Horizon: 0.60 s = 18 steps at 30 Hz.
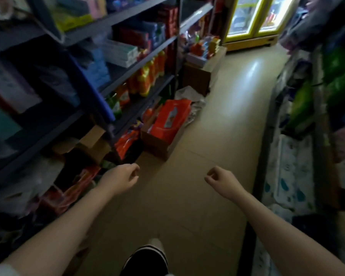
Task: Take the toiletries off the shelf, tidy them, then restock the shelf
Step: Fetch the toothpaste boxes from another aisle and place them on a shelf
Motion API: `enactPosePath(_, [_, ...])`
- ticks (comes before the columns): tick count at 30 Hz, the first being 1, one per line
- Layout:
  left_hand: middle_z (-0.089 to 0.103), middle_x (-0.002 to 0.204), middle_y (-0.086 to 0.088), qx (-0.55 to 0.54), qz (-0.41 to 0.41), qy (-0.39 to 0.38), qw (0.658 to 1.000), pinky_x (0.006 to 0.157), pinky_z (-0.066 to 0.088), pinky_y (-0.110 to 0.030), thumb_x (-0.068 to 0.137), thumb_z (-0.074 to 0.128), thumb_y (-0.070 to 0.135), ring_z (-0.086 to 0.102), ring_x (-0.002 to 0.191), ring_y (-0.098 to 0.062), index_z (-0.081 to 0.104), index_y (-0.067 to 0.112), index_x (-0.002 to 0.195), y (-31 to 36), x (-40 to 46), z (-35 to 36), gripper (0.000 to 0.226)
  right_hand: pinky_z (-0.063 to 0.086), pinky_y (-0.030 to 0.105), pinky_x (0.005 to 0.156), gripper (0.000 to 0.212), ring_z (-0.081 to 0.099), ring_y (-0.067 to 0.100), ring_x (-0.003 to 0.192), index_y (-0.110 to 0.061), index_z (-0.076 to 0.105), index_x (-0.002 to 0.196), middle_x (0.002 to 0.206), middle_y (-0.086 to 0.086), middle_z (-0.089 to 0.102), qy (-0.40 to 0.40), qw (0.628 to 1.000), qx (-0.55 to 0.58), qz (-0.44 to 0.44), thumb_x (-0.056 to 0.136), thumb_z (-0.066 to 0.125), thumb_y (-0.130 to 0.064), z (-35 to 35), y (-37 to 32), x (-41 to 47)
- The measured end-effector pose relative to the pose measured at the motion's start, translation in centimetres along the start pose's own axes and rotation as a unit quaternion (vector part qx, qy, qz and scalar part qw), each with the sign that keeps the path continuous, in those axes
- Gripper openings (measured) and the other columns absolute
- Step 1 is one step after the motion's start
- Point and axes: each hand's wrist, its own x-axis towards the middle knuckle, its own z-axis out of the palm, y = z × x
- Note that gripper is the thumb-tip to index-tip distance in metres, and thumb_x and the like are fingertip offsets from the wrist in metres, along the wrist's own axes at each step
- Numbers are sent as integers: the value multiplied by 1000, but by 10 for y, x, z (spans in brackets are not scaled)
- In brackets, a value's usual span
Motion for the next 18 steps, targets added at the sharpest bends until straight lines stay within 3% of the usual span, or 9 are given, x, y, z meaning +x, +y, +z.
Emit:
enactPosePath(5, [58, 96, 10, -135, -52, -1, 990, 64, 39, -17, 90, 58, 26, 54, 85, -4, 55, 22, 117, 11, 116, -3, 27, 49, 35, 79, 22, 62, 21, 85, -9, 62, 104, 95, 12, 68, 24, 984, 174, 5, 89, 60, -25, -52, -11, 77])
enactPosePath(7, [58, 96, 10, -150, -38, 4, 988, 61, 37, -12, 90, 58, 26, 53, 84, -3, 56, 23, 115, 15, 170, -5, 25, 48, 31, 73, 20, 60, 19, 78, -6, 62, 104, 94, 16, 68, 35, 977, 212, 2, 90, 59, -20, -74, -19, 117])
enactPosePath(11, [61, 99, 5, -163, -22, -21, 986, 58, 36, -12, 91, 56, 29, 54, 81, -3, 56, 28, 106, 34, 283, -27, 15, 46, 28, 70, 20, 58, 18, 76, -3, 60, 106, 98, 19, 67, 44, 969, 240, 21, 90, 58, -15, -123, -24, 203])
enactPosePath(14, [60, 100, 8, -179, 8, -26, 984, 66, 41, -18, 91, 55, 30, 56, 91, -7, 55, 31, 105, 63, 364, -51, 14, 49, 34, 76, 23, 61, 21, 82, -6, 60, 108, 98, 13, 66, 35, 973, 218, 60, 90, 58, -20, -161, -8, 265])
enactPosePath(18, [61, 92, 13, -199, 67, 16, 978, 66, 43, -15, 90, 57, 28, 56, 83, 0, 57, 28, 106, 116, 468, -89, 15, 50, 37, 79, 24, 62, 24, 86, -5, 60, 107, 97, 14, 67, 54, 968, 212, 122, 90, 59, -22, -207, 34, 344])
